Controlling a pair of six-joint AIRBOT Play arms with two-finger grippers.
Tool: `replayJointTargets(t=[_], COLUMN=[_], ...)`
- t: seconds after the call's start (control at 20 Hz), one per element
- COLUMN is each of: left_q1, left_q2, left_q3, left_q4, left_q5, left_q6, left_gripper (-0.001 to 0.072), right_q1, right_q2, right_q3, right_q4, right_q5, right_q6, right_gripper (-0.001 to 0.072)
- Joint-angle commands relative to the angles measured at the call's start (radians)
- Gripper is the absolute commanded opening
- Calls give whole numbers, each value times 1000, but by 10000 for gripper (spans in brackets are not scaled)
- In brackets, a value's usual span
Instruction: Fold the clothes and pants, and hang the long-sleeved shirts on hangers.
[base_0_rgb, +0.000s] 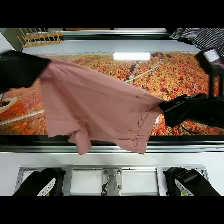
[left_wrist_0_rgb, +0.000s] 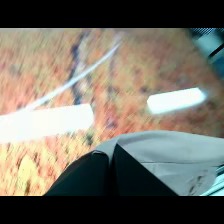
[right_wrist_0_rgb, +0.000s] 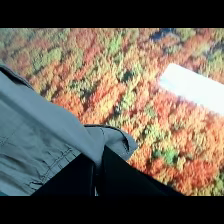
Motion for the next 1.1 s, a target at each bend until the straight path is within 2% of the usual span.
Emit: replayJointTargets(t=[0.0,0.15,0.3,0.45,0.55,0.7,0.85,0.9,0.95,1.0,1.05], left_q1=[-56,3,80,139,154,145,127,120,120,120,120], left_q2=[-160,-372,-561,-678,-706,-706,-707,-707,-707,-707,-707], left_q3=[-155,-217,-110,6,37,-1,-89,-121,-148,-170,-183], left_q4=[93,68,-8,-89,-127,-127,-128,-127,-127,-127,-128], left_q5=[-20,193,290,283,255,235,238,243,252,265,283], left_q6=[-43,-38,11,12,49,105,105,105,105,105,104], left_gripper=[6,6,6,6,7,7,7,7,7,7,6], right_q1=[-3,-80,-188,-235,-229,-224,-224,-225,-225,-229,-236], right_q2=[-188,-423,-587,-619,-601,-591,-606,-608,-607,-600,-593], right_q3=[2,3,29,36,35,35,35,35,35,36,36], right_q4=[9,1,-51,-56,-61,-65,-63,-61,-65,-69,-68], right_q5=[124,35,-127,-246,-272,-297,-312,-313,-315,-316,-316], right_q6=[23,-94,-103,-115,-154,-178,-177,-178,-178,-179,-178], right_gripper=[9,11,11,11,11,12,37,217,465,546,529])
